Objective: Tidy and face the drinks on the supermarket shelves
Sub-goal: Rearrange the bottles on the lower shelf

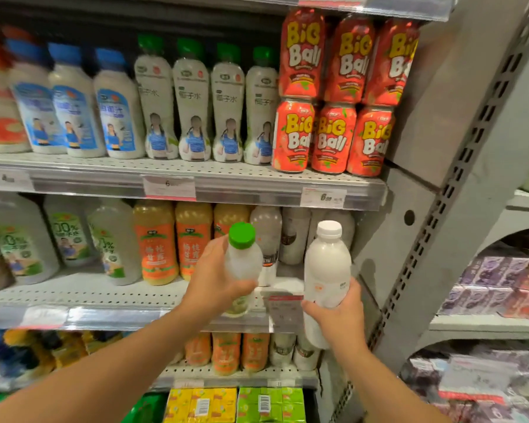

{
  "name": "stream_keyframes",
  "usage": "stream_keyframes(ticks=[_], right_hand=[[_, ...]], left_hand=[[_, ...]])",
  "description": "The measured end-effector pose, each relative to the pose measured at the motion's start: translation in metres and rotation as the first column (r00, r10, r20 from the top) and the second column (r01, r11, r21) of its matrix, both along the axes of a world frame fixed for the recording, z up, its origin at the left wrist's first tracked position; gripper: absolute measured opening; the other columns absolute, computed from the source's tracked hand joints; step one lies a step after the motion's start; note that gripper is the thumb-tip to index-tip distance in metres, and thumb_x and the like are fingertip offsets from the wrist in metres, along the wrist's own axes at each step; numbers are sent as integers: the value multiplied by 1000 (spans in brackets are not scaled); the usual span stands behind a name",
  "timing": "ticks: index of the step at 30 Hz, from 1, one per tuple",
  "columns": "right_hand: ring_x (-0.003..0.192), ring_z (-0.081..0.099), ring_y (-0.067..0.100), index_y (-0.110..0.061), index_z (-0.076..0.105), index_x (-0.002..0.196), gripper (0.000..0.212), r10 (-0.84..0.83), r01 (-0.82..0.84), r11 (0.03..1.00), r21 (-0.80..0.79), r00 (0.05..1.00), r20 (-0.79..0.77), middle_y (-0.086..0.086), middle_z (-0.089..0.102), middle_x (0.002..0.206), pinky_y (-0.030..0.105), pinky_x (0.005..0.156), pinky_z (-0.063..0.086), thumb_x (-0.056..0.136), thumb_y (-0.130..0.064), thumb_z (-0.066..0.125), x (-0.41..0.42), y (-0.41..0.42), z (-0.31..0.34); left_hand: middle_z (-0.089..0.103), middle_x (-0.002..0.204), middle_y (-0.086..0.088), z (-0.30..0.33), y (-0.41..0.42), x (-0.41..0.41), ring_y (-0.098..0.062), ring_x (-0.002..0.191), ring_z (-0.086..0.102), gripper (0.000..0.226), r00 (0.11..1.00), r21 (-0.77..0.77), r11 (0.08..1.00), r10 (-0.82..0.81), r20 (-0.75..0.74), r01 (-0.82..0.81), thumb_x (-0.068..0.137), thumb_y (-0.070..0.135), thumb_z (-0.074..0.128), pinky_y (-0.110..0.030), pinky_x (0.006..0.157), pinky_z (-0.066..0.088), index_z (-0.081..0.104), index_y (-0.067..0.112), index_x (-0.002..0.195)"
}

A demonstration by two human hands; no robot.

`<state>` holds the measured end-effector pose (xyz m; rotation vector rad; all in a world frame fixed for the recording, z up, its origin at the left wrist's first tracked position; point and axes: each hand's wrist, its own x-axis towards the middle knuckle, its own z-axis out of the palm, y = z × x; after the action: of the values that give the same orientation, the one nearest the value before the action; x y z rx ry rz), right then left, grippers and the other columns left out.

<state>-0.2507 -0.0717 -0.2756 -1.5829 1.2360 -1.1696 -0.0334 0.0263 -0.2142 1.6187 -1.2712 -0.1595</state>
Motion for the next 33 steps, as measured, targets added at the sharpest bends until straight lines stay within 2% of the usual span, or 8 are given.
stream_keyframes(ticks=[1, 4, 9, 11, 15, 21, 28, 33], right_hand=[[103, 58, 17, -45, 41, 118, 86, 5, -6, 1000, -22, 1000, -12, -8, 58, 112, 35, 82, 53, 53, -24, 93, 7, -4, 2], [95, 58, -2, -64, 40, 101, 86, 57, -58, 996, -74, 998, -22, -21, 58, 104, 15, 70, 47, 53, -15, 92, 25, -17, 3], [94, 57, -10, -56, 43, 102, 80, 94, -93, 994, -55, 995, 22, -22, 58, 105, 8, 62, 47, 57, -10, 92, 50, -31, 0], [96, 57, -5, -52, 43, 103, 78, 80, -78, 996, -46, 996, 36, -20, 58, 107, 10, 63, 45, 58, -11, 91, 57, -38, -2], [97, 59, 13, -38, 43, 110, 76, 2, 0, 999, -44, 999, 52, -12, 58, 105, 11, 64, 41, 57, -12, 92, 72, -54, -9], [98, 50, 17, -20, 46, 118, 79, -141, 140, 990, -16, 990, -21, -1, 49, 115, 36, 84, 49, 55, -22, 94, 90, -73, -10], [120, 46, 30, -8, 38, 133, 96, -134, 130, 991, -41, 985, -107, 8, 41, 131, 45, 99, 46, 57, -29, 94, 95, -81, -18], [134, 33, 33, -8, 24, 148, 117, -152, 157, 988, 9, 971, -184, 13, 37, 143, 51, 109, 35, 57, -37, 92, 85, -64, -45]], left_hand=[[43, 108, 28, -2, 5, 10, 2, 96, 48, 73, 1000, -7, 1000, 24, -1, -24, 54, 32, 85, -14, 73, 38, 40, 54, 108], [48, 109, 20, -8, 18, 39, -5, 99, 50, 74, 995, -17, 995, 96, -5, -96, 55, 25, 87, -22, 75, 43, 45, 47, 110], [49, 105, 21, -18, 25, 74, -3, 98, 49, 75, 982, -22, 981, 191, -5, -191, 57, 26, 90, -26, 75, 43, 44, 53, 111], [50, 111, 9, -22, 23, 86, -16, 103, 50, 74, 975, 11, 975, 222, -32, -222, 59, 29, 89, -38, 83, 48, 45, 40, 117], [49, 113, 6, -24, 17, 101, -19, 104, 50, 76, 979, 66, 976, 206, 13, -206, 58, 35, 90, -42, 87, 48, 39, 43, 115], [51, 112, 8, -23, 14, 104, -19, 104, 51, 76, 982, 92, 978, 183, 40, -186, 59, 36, 89, -45, 86, 51, 40, 42, 117], [52, 108, 11, -23, 18, 103, -17, 100, 53, 71, 985, 92, 981, 170, 38, -173, 59, 31, 89, -36, 79, 51, 40, 42, 109], [51, 110, 9, -21, 20, 101, -17, 103, 52, 72, 985, 106, 979, 170, 33, -173, 60, 32, 89, -44, 85, 52, 39, 44, 111]])
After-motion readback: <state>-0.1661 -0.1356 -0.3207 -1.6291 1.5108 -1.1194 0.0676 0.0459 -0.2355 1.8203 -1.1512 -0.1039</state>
